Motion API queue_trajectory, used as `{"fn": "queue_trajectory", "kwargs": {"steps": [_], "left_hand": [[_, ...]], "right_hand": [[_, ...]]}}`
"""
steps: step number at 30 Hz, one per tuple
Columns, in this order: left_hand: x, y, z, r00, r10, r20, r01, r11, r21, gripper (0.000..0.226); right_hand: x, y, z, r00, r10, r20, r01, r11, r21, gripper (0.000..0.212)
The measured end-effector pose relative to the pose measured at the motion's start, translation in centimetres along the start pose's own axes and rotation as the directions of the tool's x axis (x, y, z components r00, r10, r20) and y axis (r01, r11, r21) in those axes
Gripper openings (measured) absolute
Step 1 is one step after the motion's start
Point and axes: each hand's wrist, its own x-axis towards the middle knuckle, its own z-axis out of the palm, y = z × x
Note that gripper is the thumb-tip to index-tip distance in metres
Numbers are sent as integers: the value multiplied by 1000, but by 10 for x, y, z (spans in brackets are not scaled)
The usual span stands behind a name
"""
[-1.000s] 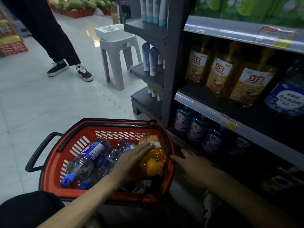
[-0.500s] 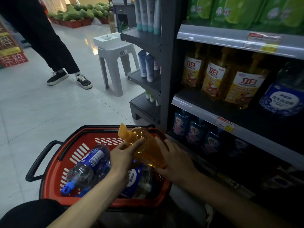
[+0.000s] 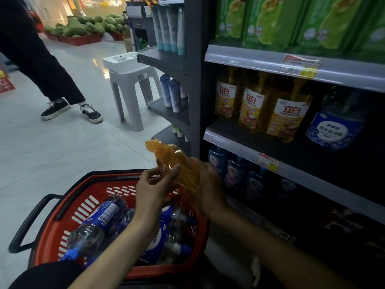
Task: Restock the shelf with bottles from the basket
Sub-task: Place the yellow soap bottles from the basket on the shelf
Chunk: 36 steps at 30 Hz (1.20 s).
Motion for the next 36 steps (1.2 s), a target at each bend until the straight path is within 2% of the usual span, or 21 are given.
{"fn": "queue_trajectory", "kwargs": {"steps": [3,4,6,8,12,15,19,22,27,36], "left_hand": [[2,-2,2,988,73,133,-79,996,42,66],[6,-3,2,984,89,157,-101,993,65,66],[15,-6,5,972,152,181,-181,971,155,64],[26,-8,12,955,198,220,-249,939,235,64],[53,-4,39,908,222,355,-329,903,275,69],[70,7,65,872,249,422,-364,906,216,57],[85,19,99,854,308,419,-396,908,138,52],[101,20,118,831,335,444,-427,895,124,45],[125,13,149,829,406,384,-502,843,193,43],[171,18,181,746,536,396,-629,762,153,46]], "right_hand": [[10,-1,-20,998,52,-25,-48,989,141,31],[12,0,-29,998,47,-32,-42,989,139,27],[13,2,-48,1000,22,-1,-21,968,249,33],[15,4,-67,996,53,69,-75,918,390,51],[28,1,-100,987,128,98,-160,846,509,69],[38,7,-119,979,180,91,-201,836,510,96],[56,22,-136,982,179,54,-182,842,508,94],[70,34,-142,990,141,-25,-116,889,443,101],[92,44,-142,972,179,-155,-106,914,391,71],[139,55,-134,915,209,-346,-68,924,377,70]]}}
